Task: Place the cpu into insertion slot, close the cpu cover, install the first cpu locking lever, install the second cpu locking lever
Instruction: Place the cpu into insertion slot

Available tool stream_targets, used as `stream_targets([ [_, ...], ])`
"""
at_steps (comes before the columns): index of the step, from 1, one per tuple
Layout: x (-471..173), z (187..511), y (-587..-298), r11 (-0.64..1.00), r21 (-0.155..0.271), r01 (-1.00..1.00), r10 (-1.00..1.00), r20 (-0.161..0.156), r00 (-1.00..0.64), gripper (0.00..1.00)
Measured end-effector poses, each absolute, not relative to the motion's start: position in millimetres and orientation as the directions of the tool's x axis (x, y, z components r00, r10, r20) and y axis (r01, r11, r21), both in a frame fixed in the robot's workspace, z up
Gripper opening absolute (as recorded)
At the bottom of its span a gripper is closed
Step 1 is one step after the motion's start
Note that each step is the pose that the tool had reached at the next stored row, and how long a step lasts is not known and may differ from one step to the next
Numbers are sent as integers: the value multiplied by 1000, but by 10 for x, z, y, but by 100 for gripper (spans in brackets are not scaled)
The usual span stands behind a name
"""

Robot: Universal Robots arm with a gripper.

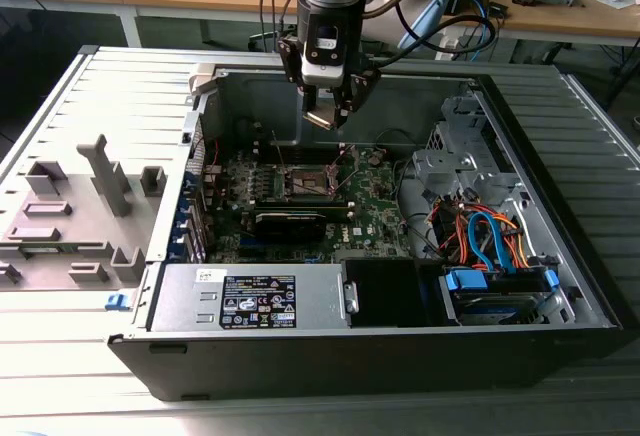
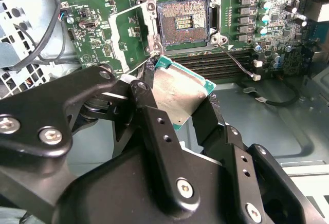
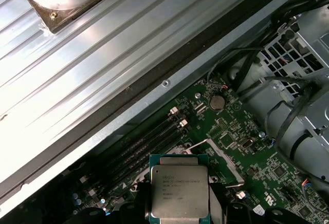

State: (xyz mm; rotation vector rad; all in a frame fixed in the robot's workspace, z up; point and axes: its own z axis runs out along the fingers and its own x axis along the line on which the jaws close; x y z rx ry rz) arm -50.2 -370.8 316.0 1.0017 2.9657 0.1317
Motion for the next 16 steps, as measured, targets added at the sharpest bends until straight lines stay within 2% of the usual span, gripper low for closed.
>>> stream_targets([
  [16,-502,3158,-3708,787,82,611,612,19,-791,54],
])
